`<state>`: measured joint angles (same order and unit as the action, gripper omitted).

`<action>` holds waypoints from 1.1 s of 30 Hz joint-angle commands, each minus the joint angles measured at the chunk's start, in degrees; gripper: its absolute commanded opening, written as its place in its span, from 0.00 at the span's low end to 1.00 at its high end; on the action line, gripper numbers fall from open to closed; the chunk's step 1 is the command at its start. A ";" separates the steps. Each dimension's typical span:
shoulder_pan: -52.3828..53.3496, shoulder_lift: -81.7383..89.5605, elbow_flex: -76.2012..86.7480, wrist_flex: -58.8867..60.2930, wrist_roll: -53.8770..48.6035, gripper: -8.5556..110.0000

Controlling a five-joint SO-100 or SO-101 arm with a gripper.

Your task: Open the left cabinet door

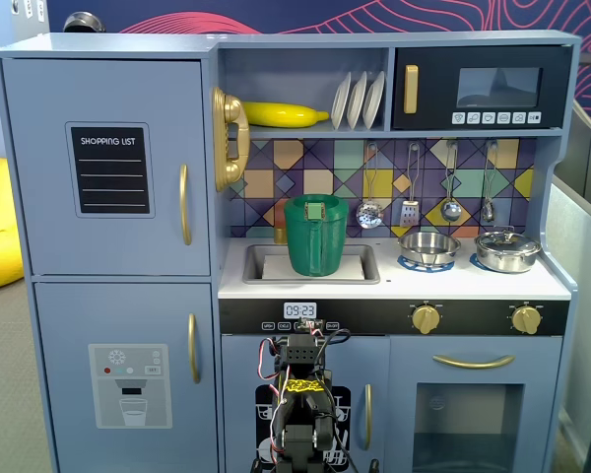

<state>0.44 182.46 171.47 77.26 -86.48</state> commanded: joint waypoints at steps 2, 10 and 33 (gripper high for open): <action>2.37 -0.26 0.26 10.28 -3.69 0.07; 1.93 -0.26 0.26 7.12 -5.98 0.07; -32.78 -18.11 -39.64 -54.67 2.72 0.24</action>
<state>-29.88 168.57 139.75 29.27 -80.77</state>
